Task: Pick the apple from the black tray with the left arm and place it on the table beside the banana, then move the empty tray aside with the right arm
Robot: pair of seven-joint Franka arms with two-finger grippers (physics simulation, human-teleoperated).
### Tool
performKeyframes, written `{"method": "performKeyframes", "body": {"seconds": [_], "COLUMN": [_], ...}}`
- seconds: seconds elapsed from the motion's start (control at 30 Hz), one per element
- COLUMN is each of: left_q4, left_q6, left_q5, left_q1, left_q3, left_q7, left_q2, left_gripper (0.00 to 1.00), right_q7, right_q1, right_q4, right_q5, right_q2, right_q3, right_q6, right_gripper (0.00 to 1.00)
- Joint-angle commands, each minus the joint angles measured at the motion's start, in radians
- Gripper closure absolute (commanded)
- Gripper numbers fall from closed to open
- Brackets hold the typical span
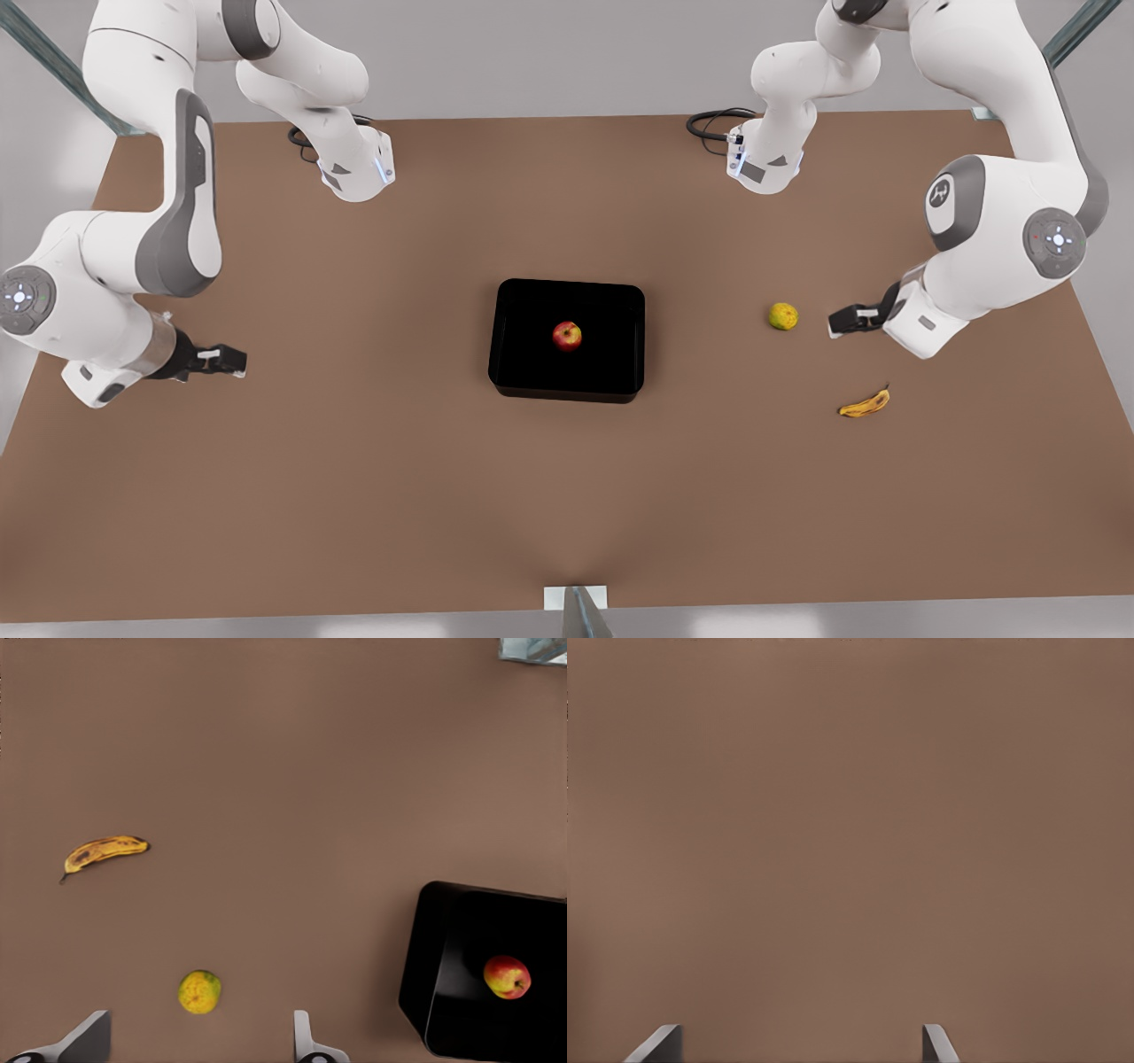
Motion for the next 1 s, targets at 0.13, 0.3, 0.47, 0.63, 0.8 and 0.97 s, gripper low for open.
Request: {"method": "performKeyframes", "body": {"seconds": [0.13,0.3,0.47,0.63,0.8,0.97], "left_q4": [0.010,0.050,0.047,0.051,0.038,-0.074], "left_q6": [0.069,0.210,0.399,0.497,0.608,0.729], "left_q5": [-0.025,0.107,0.182,0.231,0.302,0.386], "left_q1": [-0.061,-0.583,-0.746,-0.776,-0.776,-0.799], "left_q3": [-0.004,-0.006,-0.004,0.002,0.003,0.003], "left_q7": [-0.150,-0.773,-1.077,-1.176,-1.176,-1.189], "left_q2": [0.031,0.126,0.272,0.404,0.475,0.494], "left_gripper": [0.00,0.00,0.00,0.00,0.00,0.00], "right_q7": [-0.097,-0.105,-0.102,-0.103,-0.103,-0.103], "right_q1": [0.011,0.003,0.005,0.002,0.002,0.002], "right_q4": [-0.001,0.008,0.036,0.036,0.036,0.036], "right_q5": [0.000,-0.001,0.002,0.003,0.003,0.002], "right_q2": [0.029,0.155,0.109,0.109,0.109,0.109], "right_q3": [0.019,0.021,0.018,0.009,0.012,0.013], "right_q6": [0.099,0.197,0.156,0.148,0.148,0.148], "right_gripper": [0.00,0.00,0.00,0.00,0.00,0.00]}}
